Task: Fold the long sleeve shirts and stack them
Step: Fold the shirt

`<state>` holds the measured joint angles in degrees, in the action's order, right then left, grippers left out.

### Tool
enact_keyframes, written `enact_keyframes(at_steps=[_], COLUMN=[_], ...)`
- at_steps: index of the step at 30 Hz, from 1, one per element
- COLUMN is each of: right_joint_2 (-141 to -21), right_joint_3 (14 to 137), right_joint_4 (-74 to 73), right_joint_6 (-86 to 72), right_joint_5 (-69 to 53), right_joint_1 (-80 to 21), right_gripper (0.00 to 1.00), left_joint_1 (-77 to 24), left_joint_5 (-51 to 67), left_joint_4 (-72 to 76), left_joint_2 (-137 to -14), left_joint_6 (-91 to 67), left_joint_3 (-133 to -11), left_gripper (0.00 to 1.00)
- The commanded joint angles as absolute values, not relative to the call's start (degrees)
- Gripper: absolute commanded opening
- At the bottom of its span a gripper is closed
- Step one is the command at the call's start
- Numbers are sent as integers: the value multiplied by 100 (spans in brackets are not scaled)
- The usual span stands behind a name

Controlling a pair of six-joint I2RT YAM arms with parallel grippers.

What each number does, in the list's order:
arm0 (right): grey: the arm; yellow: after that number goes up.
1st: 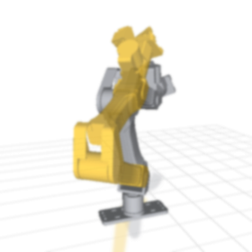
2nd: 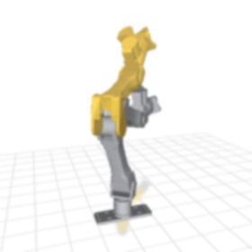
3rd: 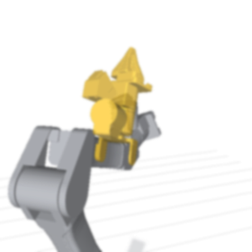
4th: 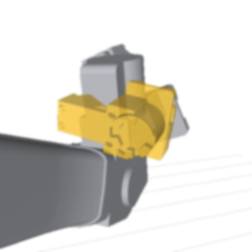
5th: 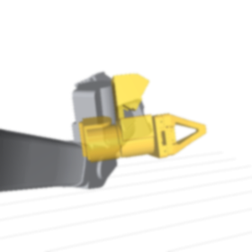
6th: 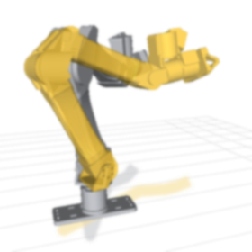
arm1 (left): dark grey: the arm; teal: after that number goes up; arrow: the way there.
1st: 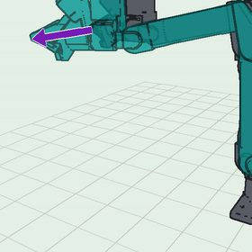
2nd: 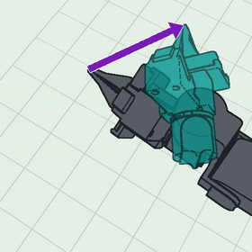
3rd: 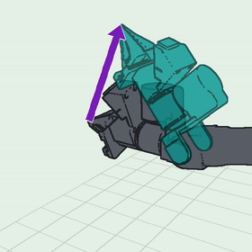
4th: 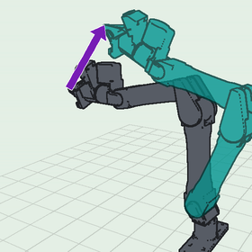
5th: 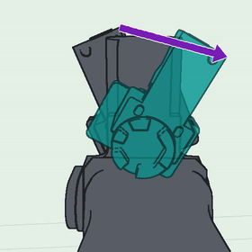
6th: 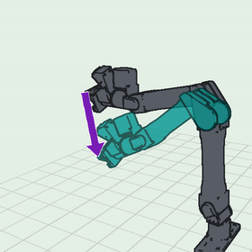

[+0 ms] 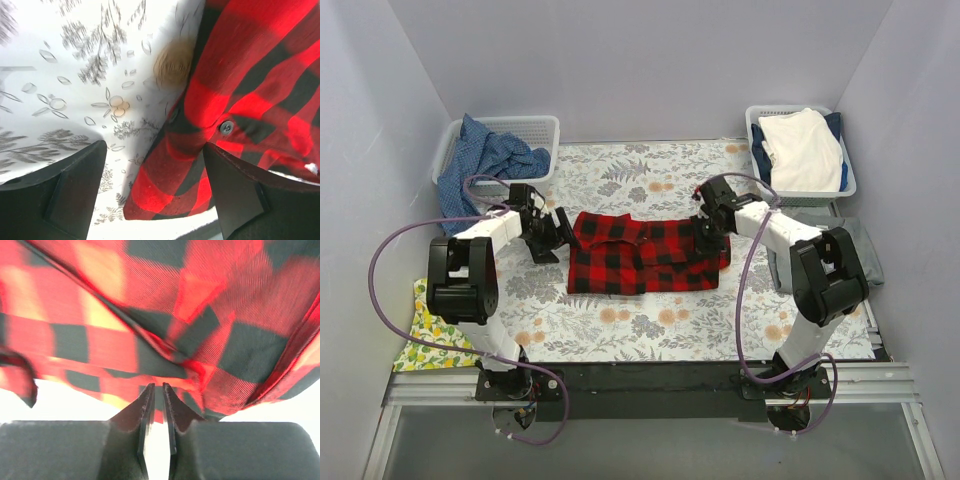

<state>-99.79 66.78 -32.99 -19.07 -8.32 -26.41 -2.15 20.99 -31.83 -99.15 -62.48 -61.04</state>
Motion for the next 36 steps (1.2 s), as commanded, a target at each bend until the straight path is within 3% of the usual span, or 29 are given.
enact_keyframes(at_steps=[1,16,27,31,34,36], right_joint_2=[-9842,-11143,-12374,-12796,-12981,-12973], right_joint_3=[7706,9421,9834,10204,10292,10266], right_joint_4=[-3384,-3296,-3270,-3287,-3313,-3322], right_joint_6=[-1820,-1362,-1521,-1503,-1512,-1477], right_joint_5=[-1159,-2293,-1811,-1881,-1907,-1916], right_joint_1=[-2847,-4086,-3823,-3823,-3823,-3823], right_gripper=[22,21,15,15,15,15], left_joint_1=[-185,-185,-184,-185,-185,-185], left_joint_5=[2829,3190,3058,3129,3190,3252], left_joint_4=[-2638,-2355,-2338,-2312,-2285,-2285], left_joint_2=[-9659,-9729,-9659,-9712,-9721,-9712], left_joint_6=[-6345,-6451,-6513,-6530,-6530,-6548], left_joint_3=[-5714,-5177,-4948,-4939,-5001,-5053], left_gripper=[78,77,73,59,43,24])
